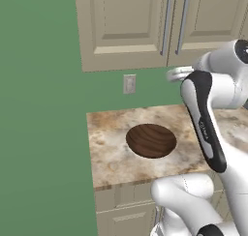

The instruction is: Open the cabinet. Pick the tangerine and pear from the cabinet and place them into the bowl. Then close the cabinet.

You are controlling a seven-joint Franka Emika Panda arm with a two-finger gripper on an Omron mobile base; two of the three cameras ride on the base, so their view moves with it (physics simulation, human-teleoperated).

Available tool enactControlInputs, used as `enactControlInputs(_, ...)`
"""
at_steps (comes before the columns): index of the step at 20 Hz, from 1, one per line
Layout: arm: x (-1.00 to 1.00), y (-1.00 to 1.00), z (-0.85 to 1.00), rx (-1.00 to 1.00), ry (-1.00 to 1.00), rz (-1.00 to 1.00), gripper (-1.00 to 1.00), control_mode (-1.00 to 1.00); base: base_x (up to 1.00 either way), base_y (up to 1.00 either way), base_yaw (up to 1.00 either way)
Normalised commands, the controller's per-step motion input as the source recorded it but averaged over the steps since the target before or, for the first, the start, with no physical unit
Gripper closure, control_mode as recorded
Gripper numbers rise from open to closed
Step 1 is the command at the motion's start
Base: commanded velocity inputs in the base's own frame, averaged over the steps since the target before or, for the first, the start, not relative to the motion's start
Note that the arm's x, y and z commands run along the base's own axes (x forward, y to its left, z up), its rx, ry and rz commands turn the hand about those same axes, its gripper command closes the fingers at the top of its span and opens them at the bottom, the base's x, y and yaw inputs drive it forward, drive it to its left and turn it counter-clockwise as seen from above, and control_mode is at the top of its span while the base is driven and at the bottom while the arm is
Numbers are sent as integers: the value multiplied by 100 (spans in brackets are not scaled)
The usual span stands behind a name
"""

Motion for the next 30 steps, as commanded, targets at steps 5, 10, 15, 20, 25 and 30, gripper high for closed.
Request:
enactControlInputs(5, -37, 0, 46, 0, -43, 0, -100, -100, 0, 0, 0)
enactControlInputs(10, -29, -4, 36, 0, -40, 0, -100, -100, 0, 0, 0)
enactControlInputs(15, -30, -16, 23, 0, -33, 0, -100, -100, 0, 0, 0)
enactControlInputs(20, -3, -6, 0, 0, -5, 0, -100, -100, 0, 0, 0)
enactControlInputs(25, 1, -35, 12, 3, -11, 0, -100, -100, 0, 0, 0)
enactControlInputs(30, 23, -39, 5, 4, -10, 0, -100, -100, 0, 0, 0)
